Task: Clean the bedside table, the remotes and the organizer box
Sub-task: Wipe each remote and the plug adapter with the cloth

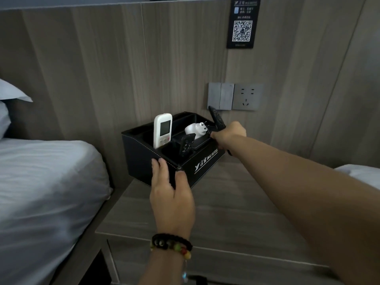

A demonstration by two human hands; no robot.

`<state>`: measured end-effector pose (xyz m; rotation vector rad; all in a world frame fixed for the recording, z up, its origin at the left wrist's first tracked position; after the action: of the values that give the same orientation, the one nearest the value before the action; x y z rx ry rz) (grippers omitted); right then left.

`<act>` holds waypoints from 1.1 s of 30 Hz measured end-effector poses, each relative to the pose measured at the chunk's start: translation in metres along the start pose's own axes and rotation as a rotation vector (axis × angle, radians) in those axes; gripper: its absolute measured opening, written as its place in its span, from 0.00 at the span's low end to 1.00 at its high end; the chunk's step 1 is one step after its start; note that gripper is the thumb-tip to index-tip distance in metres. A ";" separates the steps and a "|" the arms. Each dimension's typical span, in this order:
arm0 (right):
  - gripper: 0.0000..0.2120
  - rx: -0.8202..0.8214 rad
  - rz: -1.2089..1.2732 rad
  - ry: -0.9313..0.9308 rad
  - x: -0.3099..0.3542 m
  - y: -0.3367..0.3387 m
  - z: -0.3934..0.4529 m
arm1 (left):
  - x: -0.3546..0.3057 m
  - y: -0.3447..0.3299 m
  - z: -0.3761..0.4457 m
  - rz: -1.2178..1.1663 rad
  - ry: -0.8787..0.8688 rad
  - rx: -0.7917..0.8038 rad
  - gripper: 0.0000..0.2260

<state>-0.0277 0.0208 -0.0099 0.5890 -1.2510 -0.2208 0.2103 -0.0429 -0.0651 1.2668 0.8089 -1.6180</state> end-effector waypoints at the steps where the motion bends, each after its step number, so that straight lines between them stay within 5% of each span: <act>1: 0.15 0.000 0.004 0.021 0.002 0.005 -0.008 | -0.002 0.004 -0.001 -0.017 -0.014 -0.032 0.22; 6: 0.12 0.189 0.573 0.014 -0.004 0.035 -0.090 | -0.037 0.019 -0.028 -0.156 -0.284 -0.121 0.12; 12: 0.17 0.261 0.801 0.088 -0.028 0.099 -0.189 | -0.033 -0.048 -0.103 -0.209 -0.058 0.560 0.17; 17: 0.15 0.251 0.543 0.290 -0.036 0.126 -0.213 | -0.036 -0.082 -0.154 -0.317 0.094 0.939 0.19; 21: 0.20 0.202 0.365 0.442 -0.044 0.145 -0.211 | -0.049 -0.085 -0.169 -0.434 0.141 0.932 0.17; 26: 0.14 -0.091 0.100 0.405 -0.093 0.208 -0.178 | -0.068 -0.104 -0.157 -0.560 0.259 0.849 0.14; 29: 0.16 -0.012 -0.231 0.329 -0.127 0.206 -0.171 | -0.073 -0.122 -0.141 -0.533 0.254 0.837 0.14; 33: 0.15 0.086 -0.301 0.299 -0.143 0.188 -0.176 | -0.046 -0.129 -0.133 -0.590 0.326 0.740 0.19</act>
<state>0.0625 0.2964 -0.0621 0.8529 -0.8833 -0.3185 0.1446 0.1362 -0.0592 1.9735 0.8621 -2.3511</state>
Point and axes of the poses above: each hand's wrist, its own z-axis towards the middle knuckle, its own y-axis out of the back of the hand, x = y × z, the point moved 8 cm from there along z, towards the middle knuckle, and after that the axes turned 6 degrees about y, right-handed, at the moved point
